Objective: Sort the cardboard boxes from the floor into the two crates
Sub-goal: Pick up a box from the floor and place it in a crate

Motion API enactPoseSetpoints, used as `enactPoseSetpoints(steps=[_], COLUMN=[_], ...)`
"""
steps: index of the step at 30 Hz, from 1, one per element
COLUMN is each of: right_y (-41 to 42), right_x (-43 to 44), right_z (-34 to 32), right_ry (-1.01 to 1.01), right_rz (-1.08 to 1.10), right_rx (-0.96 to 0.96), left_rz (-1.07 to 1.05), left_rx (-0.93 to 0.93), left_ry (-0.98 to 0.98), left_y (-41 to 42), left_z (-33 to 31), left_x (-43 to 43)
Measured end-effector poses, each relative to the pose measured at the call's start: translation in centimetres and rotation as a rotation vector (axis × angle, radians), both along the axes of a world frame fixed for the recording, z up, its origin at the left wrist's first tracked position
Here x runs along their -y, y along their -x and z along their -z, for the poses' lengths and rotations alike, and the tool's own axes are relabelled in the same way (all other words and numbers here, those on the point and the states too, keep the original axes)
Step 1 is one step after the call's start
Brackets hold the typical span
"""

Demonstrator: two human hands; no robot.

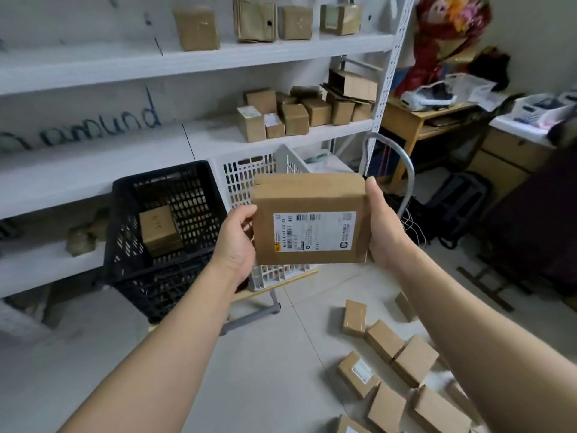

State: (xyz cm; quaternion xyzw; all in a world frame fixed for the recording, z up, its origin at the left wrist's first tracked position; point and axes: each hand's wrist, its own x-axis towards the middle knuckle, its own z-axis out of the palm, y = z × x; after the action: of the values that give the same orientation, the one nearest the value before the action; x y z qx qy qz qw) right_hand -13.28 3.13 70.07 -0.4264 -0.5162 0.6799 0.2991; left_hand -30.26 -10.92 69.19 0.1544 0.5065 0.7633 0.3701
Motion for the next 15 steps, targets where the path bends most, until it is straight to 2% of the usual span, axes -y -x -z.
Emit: enactPoseSetpoints(steps=[7, 10, 15], right_y=[4.7, 5.7, 7.3], right_x=[0.6, 0.5, -0.5], right_z=[-0.3, -0.5, -0.2], right_ry=[0.095, 0.125, 0.224], right_rz=[0.073, 0.132, 0.045], right_rx=[-0.065, -0.093, -0.091], left_rz=[0.102, 0.116, 0.118], left_rx=[-0.048, 0.002, -0.117], left_ry=[0.058, 0.076, 0.027], left_y=[6.4, 7.6, 9.1], left_z=[-0.7, -0.5, -0.4], left_x=[0.3, 0.5, 0.3])
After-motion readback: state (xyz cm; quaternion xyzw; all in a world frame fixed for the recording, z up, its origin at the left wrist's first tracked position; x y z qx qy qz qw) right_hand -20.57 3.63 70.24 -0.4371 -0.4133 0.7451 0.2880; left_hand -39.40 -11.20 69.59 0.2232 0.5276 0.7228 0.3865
